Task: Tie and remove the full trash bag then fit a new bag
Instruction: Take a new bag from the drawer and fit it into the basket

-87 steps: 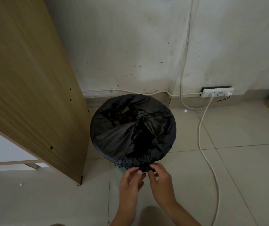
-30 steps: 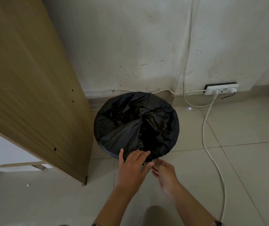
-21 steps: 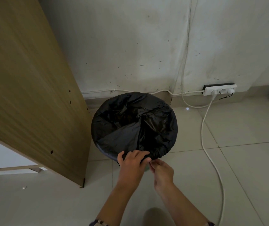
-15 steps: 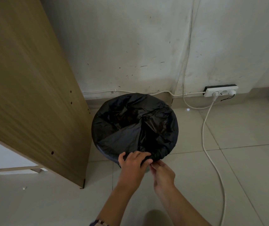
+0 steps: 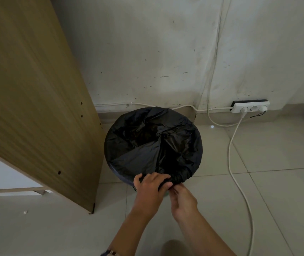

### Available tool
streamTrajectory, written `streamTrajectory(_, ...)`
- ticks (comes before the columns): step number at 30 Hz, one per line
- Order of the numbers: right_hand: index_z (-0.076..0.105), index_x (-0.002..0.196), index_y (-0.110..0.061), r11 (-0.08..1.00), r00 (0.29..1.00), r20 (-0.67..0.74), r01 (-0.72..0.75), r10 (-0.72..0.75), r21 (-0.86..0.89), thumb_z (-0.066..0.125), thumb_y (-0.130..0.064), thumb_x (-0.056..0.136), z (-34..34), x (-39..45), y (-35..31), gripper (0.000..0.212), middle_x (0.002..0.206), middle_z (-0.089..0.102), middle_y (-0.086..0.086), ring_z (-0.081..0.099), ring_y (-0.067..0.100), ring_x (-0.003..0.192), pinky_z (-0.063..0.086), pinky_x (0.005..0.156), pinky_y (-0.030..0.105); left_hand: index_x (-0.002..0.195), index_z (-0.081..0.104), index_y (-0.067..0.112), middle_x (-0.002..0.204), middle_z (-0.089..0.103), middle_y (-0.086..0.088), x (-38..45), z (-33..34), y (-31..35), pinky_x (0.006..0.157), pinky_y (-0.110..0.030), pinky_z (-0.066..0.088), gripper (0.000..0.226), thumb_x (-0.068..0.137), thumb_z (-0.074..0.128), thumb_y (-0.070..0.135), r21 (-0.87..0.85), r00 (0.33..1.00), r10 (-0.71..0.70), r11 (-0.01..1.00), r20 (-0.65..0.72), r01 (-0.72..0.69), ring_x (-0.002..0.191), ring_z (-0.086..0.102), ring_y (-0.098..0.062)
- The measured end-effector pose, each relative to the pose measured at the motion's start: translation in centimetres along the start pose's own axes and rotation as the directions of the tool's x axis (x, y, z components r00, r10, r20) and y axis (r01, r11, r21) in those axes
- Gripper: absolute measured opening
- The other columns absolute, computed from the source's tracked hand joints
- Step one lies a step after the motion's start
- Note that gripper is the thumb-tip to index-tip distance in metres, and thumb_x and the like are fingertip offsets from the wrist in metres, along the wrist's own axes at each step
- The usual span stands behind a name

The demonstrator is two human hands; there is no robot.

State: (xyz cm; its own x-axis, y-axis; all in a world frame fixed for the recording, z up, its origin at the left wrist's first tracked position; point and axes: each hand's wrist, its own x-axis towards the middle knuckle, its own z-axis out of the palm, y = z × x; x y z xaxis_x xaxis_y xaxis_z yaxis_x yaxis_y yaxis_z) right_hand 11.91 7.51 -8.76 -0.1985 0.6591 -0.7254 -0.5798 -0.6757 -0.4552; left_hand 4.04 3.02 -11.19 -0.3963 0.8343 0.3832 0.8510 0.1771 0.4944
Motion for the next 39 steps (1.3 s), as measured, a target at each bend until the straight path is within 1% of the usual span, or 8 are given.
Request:
streamTrajectory(3, 0.057, 0.097, 0.005, 0.999, 0.998, 0.050, -0.040, 0.041, -0.022, 0.038, 0.004, 0.088, -0.2, -1.0, -0.3, 0.021, 0.087, 0.061, 0.016, 0.058, 0.022, 0.080, 0.054, 0.068, 0.025, 0.107, 0.063, 0.030, 0.106, 0.065, 0.013, -0.1, -0.6, 0.1, 0.091, -0.020, 0.004, 0.083, 0.072, 0.003, 0.075, -0.095, 0.990, -0.069, 0.992, 0.120, 0.080, 0.103, 0.051, -0.002)
streamTrajectory(7, 0.058, 0.103, -0.004, 0.992, 0.986, 0.160, -0.034, 0.053, -0.122, 0.039, -0.019, 0.092, -0.7, -1.7, -0.4, 0.027, 0.101, 0.062, 0.013, 0.056, 0.024, 0.099, 0.042, 0.091, 0.032, 0.094, 0.066, 0.033, 0.089, 0.069, 0.017, 0.2, -0.4, 0.1, 0.083, -0.023, 0.016, 0.036, 0.083, 0.037, 0.051, -0.016, 0.998, -0.028, 0.999, 0.065, 0.029, 0.093, 0.046, 0.003)
streamTrajectory(12, 0.054, 0.115, -0.001, 0.964, 0.988, 0.137, -0.039, 0.077, -0.261, 0.049, -0.017, 0.091, -0.2, -0.5, -0.5, 0.029, 0.099, 0.062, 0.009, 0.057, 0.016, 0.092, 0.043, 0.079, 0.024, 0.089, 0.066, 0.035, 0.081, 0.068, 0.020, 0.2, -0.1, -0.1, 0.074, -0.023, 0.019, 0.024, 0.083, 0.043, 0.039, -0.002, 1.000, -0.015, 1.000, 0.013, 0.015, 0.089, 0.045, 0.003)
streamTrajectory(16, 0.055, 0.112, -0.001, 0.964, 0.970, 0.154, -0.151, 0.187, -0.220, 0.046, -0.021, 0.092, 0.2, -0.3, -0.6, 0.029, 0.102, 0.061, 0.009, 0.051, 0.019, 0.106, 0.031, 0.099, 0.030, 0.089, 0.065, 0.036, 0.078, 0.068, 0.020, 0.3, -0.1, -0.1, 0.072, -0.023, 0.019, 0.024, 0.082, 0.043, 0.040, 0.003, 0.999, -0.015, 1.000, 0.032, 0.015, 0.087, 0.045, 0.002)
streamTrajectory(24, 0.057, 0.093, 0.000, 0.978, 0.969, 0.170, -0.156, 0.178, -0.136, 0.045, -0.016, 0.093, 0.4, -0.6, -0.8, 0.020, 0.086, 0.059, 0.010, 0.054, 0.016, 0.082, 0.041, 0.077, 0.025, 0.091, 0.065, 0.035, 0.081, 0.068, 0.018, 0.5, -0.3, -0.1, 0.077, -0.023, 0.019, 0.027, 0.083, 0.041, 0.042, -0.005, 0.999, -0.016, 1.000, 0.047, 0.017, 0.089, 0.045, 0.002)
streamTrajectory(29, 0.056, 0.102, 0.000, 0.981, 0.978, 0.134, -0.143, 0.161, -0.134, 0.048, -0.010, 0.092, 0.5, -0.9, -1.2, 0.016, 0.090, 0.060, 0.013, 0.056, 0.019, 0.080, 0.043, 0.072, 0.025, 0.117, 0.059, 0.027, 0.113, 0.055, 0.018, 0.4, -1.4, 0.0, 0.099, -0.013, 0.012, 0.070, 0.074, 0.027, 0.071, -0.212, 0.987, -0.078, 0.971, 0.140, 0.107, 0.105, 0.044, 0.007)
streamTrajectory(32, 0.055, 0.104, -0.005, 0.963, 0.992, 0.060, -0.096, 0.115, -0.253, 0.055, -0.011, 0.089, 0.7, -1.1, -1.3, 0.016, 0.089, 0.058, 0.006, 0.053, 0.017, 0.081, 0.042, 0.085, 0.028, 0.105, 0.066, 0.015, 0.110, 0.064, 0.002, 0.7, -2.6, -0.8, 0.089, -0.023, 0.043, 0.064, 0.086, 0.030, 0.064, -0.265, 0.999, -0.046, 0.963, -0.021, 0.039, 0.100, 0.054, -0.003)
streamTrajectory(39, 0.036, 0.134, -0.006, 0.832, 0.976, -0.032, 0.167, -0.216, -0.529, 0.060, -0.028, 0.086, 0.4, 0.6, -3.2, 0.059, 0.132, 0.046, 0.009, 0.045, 0.025, 0.114, 0.036, 0.088, 0.030, 0.107, 0.063, 0.009, 0.113, 0.060, -0.015, 1.9, -6.2, -4.8, 0.085, -0.039, 0.039, 0.041, 0.090, 0.043, 0.041, -0.081, 0.890, -0.364, 0.931, -0.274, 0.356, 0.102, 0.054, -0.032)
